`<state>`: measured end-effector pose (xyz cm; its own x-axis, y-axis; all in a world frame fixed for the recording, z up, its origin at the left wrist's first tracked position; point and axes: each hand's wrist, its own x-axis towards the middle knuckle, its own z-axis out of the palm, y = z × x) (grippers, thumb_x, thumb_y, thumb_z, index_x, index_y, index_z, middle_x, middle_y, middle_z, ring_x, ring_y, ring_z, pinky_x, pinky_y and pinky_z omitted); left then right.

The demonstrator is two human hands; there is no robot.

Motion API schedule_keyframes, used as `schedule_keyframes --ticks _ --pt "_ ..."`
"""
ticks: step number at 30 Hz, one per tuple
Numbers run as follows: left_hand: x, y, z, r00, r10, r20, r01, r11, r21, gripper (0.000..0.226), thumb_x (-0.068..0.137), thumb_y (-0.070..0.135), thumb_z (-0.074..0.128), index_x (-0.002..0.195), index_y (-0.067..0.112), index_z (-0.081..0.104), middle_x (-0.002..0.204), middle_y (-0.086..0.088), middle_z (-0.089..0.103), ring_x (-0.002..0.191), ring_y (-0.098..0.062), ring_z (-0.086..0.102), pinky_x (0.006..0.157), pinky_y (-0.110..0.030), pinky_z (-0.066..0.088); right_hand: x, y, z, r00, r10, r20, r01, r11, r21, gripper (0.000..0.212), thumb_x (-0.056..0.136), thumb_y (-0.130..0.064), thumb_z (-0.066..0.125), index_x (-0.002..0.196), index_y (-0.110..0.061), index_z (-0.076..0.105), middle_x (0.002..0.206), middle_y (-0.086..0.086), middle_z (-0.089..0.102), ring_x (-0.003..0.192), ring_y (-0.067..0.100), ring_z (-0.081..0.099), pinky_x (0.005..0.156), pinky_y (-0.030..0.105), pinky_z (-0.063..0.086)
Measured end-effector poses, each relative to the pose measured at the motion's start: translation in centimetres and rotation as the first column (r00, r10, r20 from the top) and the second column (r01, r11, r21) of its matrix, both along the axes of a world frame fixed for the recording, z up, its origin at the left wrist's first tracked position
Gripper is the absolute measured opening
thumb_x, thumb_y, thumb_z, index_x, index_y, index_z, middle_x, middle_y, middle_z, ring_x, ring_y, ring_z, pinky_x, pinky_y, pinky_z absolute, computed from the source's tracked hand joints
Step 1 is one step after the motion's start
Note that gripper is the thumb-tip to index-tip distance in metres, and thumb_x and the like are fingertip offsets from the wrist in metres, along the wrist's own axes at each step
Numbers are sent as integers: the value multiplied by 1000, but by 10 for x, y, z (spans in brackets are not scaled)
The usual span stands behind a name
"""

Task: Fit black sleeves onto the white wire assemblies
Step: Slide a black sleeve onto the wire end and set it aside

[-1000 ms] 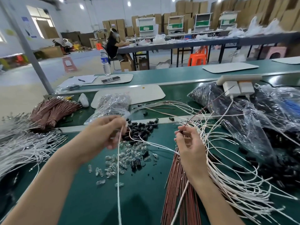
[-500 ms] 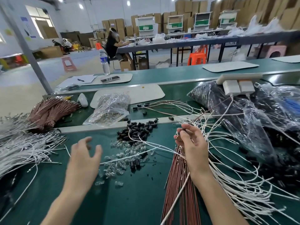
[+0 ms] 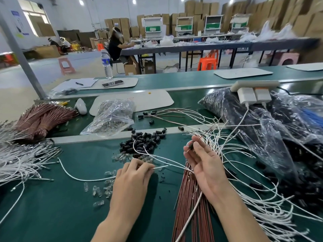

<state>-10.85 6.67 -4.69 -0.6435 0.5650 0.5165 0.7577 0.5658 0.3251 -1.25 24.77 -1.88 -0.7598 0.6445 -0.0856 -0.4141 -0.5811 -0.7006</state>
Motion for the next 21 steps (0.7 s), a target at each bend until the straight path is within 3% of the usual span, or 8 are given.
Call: schedule_keyframes --ticks 4,6,8,11,15,21 --pt "-1 0 7 987 -97 129 73 981 179 33 95 37 53 120 26 73 92 17 58 84 -8 58 75 -33 50 -5 -3 1 997 72 9 -71 995 -66 24 96 -5 54 113 -6 71 100 11 75 87 22 74 80 34 63" --pt "-1 1 8 960 -165 225 87 943 321 30 95 33 58 122 25 69 93 19 59 86 -8 63 76 -27 52 -7 -5 2 994 111 7 -110 990 -92 25 98 -3 52 112 -6 72 103 13 75 89 24 75 78 34 63" --pt "-1 2 8 950 -199 242 86 909 408 17 95 27 62 111 29 67 95 20 61 89 -7 65 76 -23 52 -8 -9 2 989 148 13 -146 984 -101 25 97 -2 53 110 -6 73 106 15 75 90 26 75 80 36 63" --pt "-2 0 8 951 -203 234 91 905 415 10 93 23 68 100 30 68 94 20 61 88 -7 65 74 -22 51 -10 -17 2 979 204 18 -202 975 -97 24 98 -1 50 114 -5 69 110 18 74 93 28 74 83 37 62" --pt "-1 -1 6 952 -217 216 125 920 371 12 91 26 69 102 25 74 92 21 60 85 -7 65 73 -24 53 -10 -21 2 973 227 34 -223 971 -91 22 101 -2 47 115 -2 63 113 23 72 96 30 73 88 40 61" --pt "-1 -2 5 951 -214 223 118 918 379 11 93 28 70 102 26 75 89 17 59 80 -11 64 69 -31 54 -11 -22 2 977 212 6 -211 974 -83 19 86 -6 62 105 -5 69 102 18 72 93 29 73 86 37 62"
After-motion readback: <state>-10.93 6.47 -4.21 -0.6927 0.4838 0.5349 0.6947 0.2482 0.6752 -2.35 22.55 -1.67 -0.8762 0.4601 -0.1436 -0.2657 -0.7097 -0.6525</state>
